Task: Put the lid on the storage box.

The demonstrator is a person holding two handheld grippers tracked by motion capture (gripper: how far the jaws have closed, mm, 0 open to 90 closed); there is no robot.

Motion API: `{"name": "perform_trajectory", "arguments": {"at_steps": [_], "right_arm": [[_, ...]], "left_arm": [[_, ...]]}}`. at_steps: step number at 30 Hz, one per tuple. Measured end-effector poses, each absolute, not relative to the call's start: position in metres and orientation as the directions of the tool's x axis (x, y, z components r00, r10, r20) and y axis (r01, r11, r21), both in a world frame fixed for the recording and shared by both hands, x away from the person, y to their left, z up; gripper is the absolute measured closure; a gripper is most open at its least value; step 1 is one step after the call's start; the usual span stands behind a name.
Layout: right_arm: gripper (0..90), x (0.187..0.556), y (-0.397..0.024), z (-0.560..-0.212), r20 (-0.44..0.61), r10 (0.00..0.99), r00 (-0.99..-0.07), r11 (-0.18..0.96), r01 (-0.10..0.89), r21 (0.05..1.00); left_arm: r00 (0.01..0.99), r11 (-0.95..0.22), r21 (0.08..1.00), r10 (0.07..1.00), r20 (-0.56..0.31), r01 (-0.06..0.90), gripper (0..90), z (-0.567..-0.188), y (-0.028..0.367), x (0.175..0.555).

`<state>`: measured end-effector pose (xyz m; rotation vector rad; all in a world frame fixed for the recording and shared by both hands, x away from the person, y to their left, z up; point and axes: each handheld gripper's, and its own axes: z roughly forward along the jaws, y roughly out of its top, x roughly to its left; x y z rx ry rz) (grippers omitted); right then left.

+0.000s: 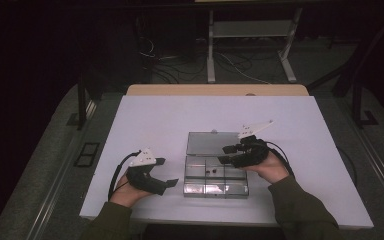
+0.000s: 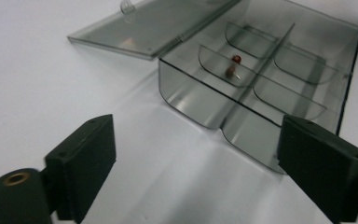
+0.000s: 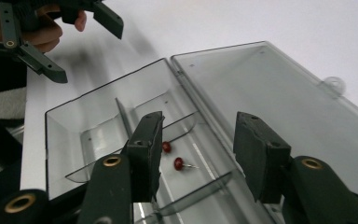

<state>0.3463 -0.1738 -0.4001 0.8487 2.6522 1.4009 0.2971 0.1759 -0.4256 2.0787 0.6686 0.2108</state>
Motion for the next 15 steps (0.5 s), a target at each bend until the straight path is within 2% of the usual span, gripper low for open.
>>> {"name": "perform_trajectory", "arguments": {"at_steps": [5,8,15], "right_arm": [[51.7,0.351,-0.187,-0.396,0.215,0.5,-0.839,0.41,0.448,0.795],[55.5,0.354,-0.195,-0.392,0.216,0.51,-0.833,0.39,0.447,0.805],[69.2,0.358,-0.21,-0.387,0.187,0.545,-0.817,0.387,0.443,0.808]], "left_arm": [[0.828,-0.432,0.81,0.549,-0.111,0.395,18.7,-0.416,0.175,0.31],[0.83,-0.418,0.814,0.543,-0.131,0.403,25.0,-0.41,0.172,0.32],[0.841,-0.4,0.826,0.519,-0.154,0.397,46.2,-0.397,0.163,0.34]]}}
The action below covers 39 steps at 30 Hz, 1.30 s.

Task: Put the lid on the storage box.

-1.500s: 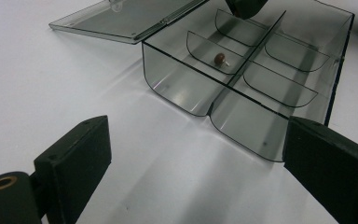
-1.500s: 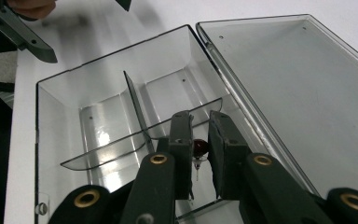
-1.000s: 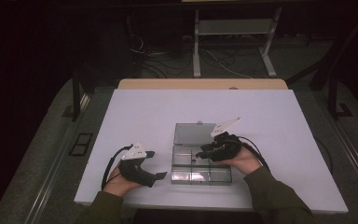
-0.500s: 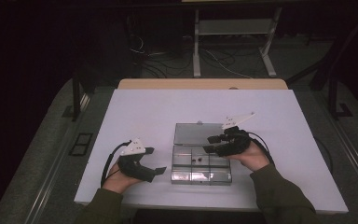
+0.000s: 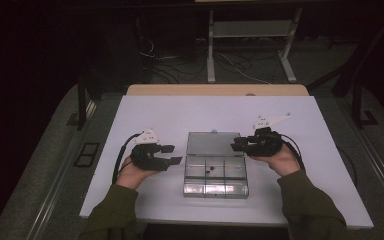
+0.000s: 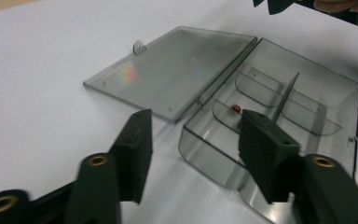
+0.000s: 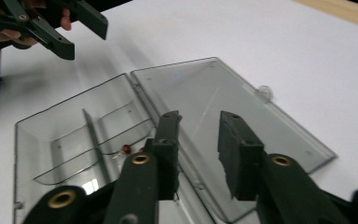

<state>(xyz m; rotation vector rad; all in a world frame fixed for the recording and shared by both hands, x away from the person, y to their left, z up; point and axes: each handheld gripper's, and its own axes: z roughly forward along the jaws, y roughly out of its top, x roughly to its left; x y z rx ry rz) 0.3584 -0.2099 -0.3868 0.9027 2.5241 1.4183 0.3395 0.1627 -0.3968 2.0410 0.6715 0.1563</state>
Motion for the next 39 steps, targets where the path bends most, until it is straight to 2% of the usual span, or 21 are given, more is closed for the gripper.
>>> {"name": "perform_trajectory", "arguments": {"at_steps": [7,16,21,27,30,39], "right_arm": [[78.9,0.373,-0.223,-0.391,0.2,0.588,-0.784,0.36,0.475,0.803],[88.8,0.388,-0.232,-0.404,0.2,0.651,-0.732,0.35,0.523,0.777],[88.9,0.391,-0.238,-0.41,0.213,0.668,-0.714,0.336,0.544,0.769],[88.8,0.393,-0.24,-0.425,0.219,0.678,-0.701,0.356,0.575,0.737],[88.8,0.393,-0.241,-0.431,0.221,0.684,-0.695,0.364,0.588,0.722],[88.8,0.394,-0.243,-0.443,0.237,0.692,-0.682,0.378,0.622,0.686]], "left_arm": [[0.834,-0.392,0.828,0.531,-0.151,0.4,67.3,-0.389,0.151,0.364],[0.832,-0.438,0.794,0.536,-0.145,0.421,88.5,-0.399,0.133,0.393],[0.814,-0.429,0.79,0.562,-0.147,0.438,89.2,-0.408,0.13,0.4],[0.797,-0.476,0.74,0.589,-0.133,0.475,89.2,-0.422,0.134,0.406],[0.782,-0.47,0.723,0.604,-0.154,0.506,89.2,-0.43,0.137,0.407],[0.778,-0.505,0.675,0.606,-0.168,0.539,89.2,-0.441,0.133,0.41]]}}
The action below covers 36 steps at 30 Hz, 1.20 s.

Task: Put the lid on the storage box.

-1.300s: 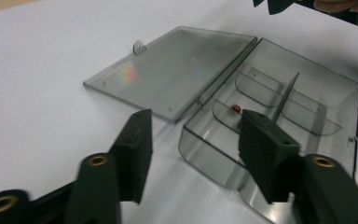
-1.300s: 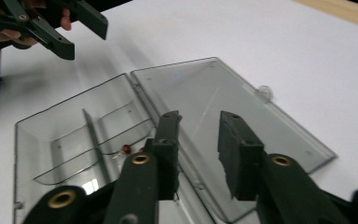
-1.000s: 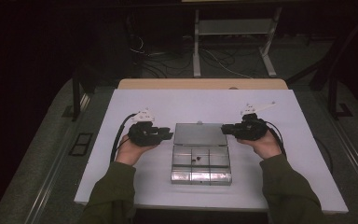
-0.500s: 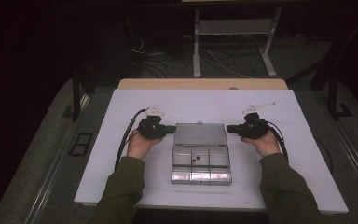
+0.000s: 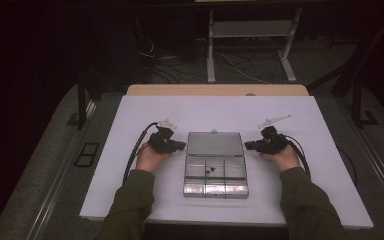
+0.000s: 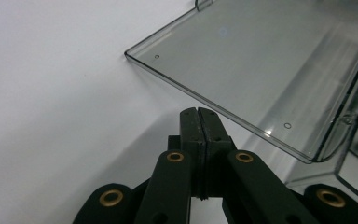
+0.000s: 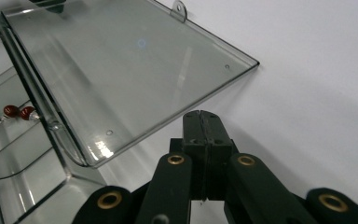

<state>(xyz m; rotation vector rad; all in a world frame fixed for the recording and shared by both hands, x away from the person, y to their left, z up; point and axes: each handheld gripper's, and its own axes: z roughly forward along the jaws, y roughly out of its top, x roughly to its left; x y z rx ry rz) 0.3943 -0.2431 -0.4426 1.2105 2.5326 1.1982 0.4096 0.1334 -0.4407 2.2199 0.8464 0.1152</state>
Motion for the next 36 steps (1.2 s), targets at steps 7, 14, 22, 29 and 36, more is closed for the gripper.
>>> {"name": "perform_trajectory", "arguments": {"at_steps": [7,14,22,29,36], "right_arm": [[88.8,0.396,-0.24,-0.448,0.252,0.686,-0.683,0.388,0.636,0.667],[88.8,0.397,-0.233,-0.451,0.238,0.683,-0.69,0.412,0.634,0.654],[88.8,0.399,-0.228,-0.451,0.242,0.683,-0.689,0.408,0.635,0.655],[88.8,0.402,-0.224,-0.453,0.256,0.681,-0.686,0.393,0.638,0.662],[88.9,0.404,-0.22,-0.452,0.253,0.676,-0.692,0.391,0.628,0.672]], "left_arm": [[0.78,-0.522,0.656,0.603,-0.169,0.546,89.2,-0.445,0.126,0.409],[0.776,-0.512,0.658,0.604,-0.181,0.552,89.2,-0.446,0.125,0.409],[0.77,-0.485,0.673,0.606,-0.201,0.558,89.1,-0.447,0.125,0.411],[0.764,-0.453,0.693,0.606,-0.222,0.561,89.2,-0.446,0.126,0.413],[0.759,-0.417,0.713,0.602,-0.248,0.564,89.2,-0.444,0.127,0.414]]}}
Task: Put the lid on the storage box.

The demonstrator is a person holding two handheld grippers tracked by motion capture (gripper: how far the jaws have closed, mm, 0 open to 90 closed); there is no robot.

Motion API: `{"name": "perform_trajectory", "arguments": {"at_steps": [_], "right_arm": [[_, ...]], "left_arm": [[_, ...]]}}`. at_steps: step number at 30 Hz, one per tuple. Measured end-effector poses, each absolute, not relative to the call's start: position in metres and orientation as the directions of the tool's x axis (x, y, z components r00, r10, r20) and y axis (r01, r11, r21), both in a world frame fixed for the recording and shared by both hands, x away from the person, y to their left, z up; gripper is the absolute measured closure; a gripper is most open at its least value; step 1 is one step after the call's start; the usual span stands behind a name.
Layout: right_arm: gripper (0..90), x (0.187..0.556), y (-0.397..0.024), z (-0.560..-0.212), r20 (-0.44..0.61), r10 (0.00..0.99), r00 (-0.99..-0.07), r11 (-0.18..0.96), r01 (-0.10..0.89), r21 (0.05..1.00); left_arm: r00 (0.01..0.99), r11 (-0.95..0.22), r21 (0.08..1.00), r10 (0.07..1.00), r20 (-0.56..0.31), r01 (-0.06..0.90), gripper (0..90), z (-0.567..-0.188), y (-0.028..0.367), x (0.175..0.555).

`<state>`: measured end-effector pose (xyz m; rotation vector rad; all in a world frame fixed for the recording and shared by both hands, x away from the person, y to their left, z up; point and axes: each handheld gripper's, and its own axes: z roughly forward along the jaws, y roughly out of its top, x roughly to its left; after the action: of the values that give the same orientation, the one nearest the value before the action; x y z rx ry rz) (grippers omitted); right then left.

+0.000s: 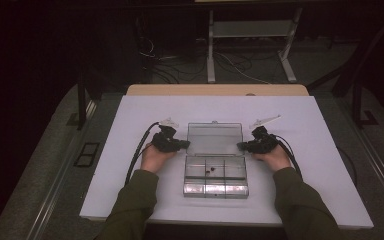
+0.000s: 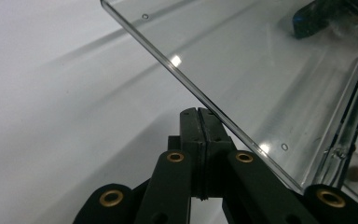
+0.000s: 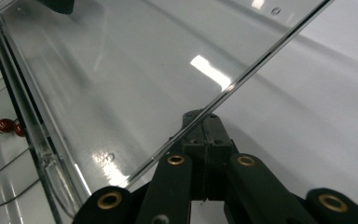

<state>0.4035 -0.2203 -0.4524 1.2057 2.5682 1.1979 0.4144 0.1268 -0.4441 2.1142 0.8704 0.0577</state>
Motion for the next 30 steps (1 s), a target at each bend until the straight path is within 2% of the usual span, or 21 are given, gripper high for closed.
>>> {"name": "perform_trajectory", "arguments": {"at_steps": [30], "right_arm": [[88.9,0.399,-0.224,-0.431,0.254,0.655,-0.712,0.316,0.563,0.763]], "left_arm": [[0.772,-0.304,0.815,0.585,-0.248,0.493,89.2,-0.422,0.132,0.41]]}}
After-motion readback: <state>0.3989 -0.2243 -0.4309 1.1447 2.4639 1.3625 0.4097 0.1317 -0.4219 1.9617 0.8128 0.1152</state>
